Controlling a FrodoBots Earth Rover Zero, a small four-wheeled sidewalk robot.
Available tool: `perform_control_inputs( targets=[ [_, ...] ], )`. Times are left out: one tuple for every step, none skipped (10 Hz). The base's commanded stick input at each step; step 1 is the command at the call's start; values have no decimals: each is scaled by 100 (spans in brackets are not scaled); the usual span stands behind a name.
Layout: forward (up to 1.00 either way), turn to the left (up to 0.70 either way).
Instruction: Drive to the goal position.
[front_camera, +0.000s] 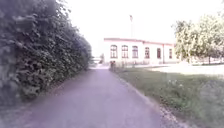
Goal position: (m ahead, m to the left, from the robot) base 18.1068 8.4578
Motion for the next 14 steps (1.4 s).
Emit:
perform_control_inputs(
  targets=[
    [44, 2],
    [44, 2],
    [44, 2],
    [44, 2],
    [44, 2],
    [44, 2],
    [44, 2],
    [44, 2],
    [44, 2],
    [44, 2],
    [44, 2],
    [44, 2],
    [44, 2],
    [44, 2]
  ],
)
